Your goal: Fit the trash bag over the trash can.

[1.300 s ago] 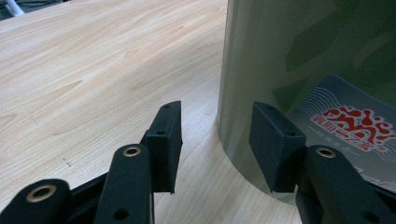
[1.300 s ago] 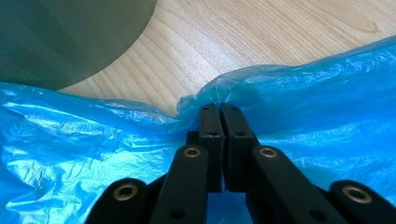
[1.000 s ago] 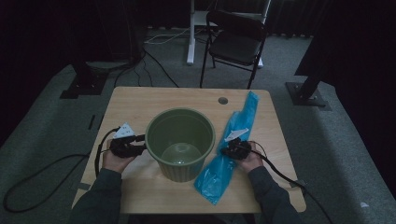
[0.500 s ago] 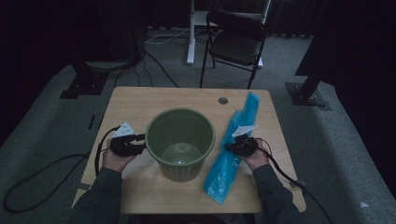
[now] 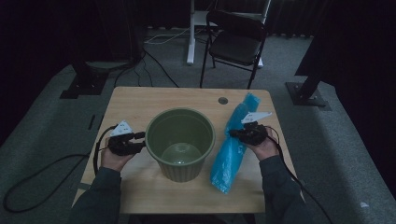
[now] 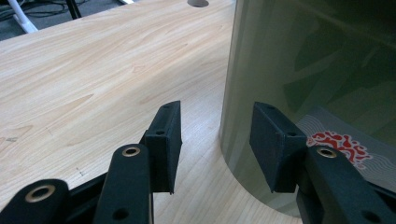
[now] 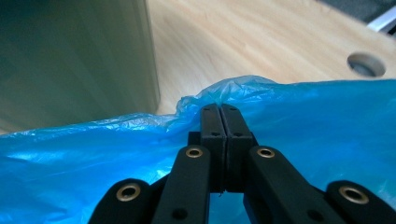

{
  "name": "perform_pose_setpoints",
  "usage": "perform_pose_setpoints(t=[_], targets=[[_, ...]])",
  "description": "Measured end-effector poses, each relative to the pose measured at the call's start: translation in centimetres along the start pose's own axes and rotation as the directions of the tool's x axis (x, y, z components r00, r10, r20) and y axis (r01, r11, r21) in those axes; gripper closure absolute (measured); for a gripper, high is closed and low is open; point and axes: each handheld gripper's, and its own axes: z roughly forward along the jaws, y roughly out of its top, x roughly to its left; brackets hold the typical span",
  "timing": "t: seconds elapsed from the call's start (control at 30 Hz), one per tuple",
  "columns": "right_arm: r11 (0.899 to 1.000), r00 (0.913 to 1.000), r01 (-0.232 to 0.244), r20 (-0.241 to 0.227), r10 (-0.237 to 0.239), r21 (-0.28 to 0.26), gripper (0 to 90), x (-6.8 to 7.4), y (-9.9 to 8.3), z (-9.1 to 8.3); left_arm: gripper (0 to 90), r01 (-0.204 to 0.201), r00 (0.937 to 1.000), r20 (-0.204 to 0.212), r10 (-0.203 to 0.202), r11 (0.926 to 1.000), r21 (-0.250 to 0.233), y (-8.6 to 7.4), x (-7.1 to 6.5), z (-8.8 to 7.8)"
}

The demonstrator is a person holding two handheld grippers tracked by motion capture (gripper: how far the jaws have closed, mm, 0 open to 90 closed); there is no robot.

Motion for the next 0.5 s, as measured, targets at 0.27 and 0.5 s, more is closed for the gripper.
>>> perform_pose_setpoints(t=[0.27,0.5], targets=[[0.999,0.9995,0.03,-0.009,-0.031,-0.036,89.5,0.3,2.4,-1.4,53.6,-0.002,1.0,-0.004,0.002,0.9999,-0.013,0.2,0.0,-0.4],[0.997,0.9988,0.046,-0.011,-0.047,-0.063,89.5,0.4,3.6,-2.6,53.6,-0.004,1.0,-0.002,0.004,0.9999,-0.016,0.3,0.0,-0.5]])
